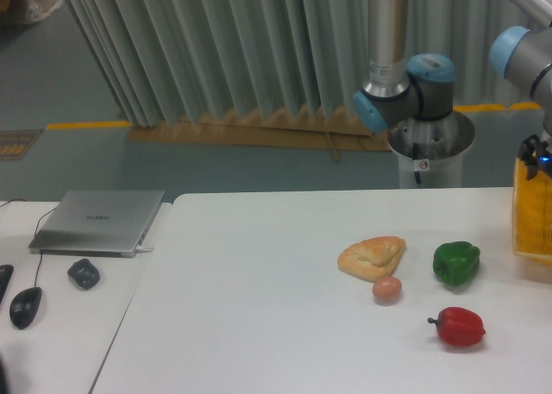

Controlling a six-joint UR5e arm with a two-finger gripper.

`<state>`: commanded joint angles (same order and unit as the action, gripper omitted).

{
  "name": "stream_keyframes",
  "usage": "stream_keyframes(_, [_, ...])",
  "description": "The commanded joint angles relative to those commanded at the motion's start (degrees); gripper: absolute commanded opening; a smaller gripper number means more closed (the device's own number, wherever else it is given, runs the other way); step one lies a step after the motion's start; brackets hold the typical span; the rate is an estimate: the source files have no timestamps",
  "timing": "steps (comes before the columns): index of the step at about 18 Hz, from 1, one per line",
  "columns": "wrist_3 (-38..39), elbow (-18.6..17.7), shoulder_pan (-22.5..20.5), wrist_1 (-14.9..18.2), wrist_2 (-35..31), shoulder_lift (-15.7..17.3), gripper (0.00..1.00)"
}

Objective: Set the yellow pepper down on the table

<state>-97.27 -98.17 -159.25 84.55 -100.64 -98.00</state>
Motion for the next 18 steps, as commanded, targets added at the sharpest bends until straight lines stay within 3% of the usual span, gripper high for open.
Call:
stream_keyframes(2, [-5.3, -0.3, -0.5, 0.0, 0.0, 0.0, 1.00])
stream_keyframes(5, [-4.7, -1.1, -1.6, -0.1, 0.2, 0.0, 1.00])
stream_keyframes(9, [15.5, -0.7, -4.6, -0.3, 3.7, 0.0, 1.00])
stream_keyframes(13, [26.8, 0.0, -5.9, -1.0, 3.8, -0.8, 1.00])
stream_keyframes(16, [28.7, -0.9, -5.2, -4.2, 3.0, -1.8, 1.00])
stream_keyframes(18, [29.9, -2.6, -5.3, -4.7, 3.2, -1.7, 1.00])
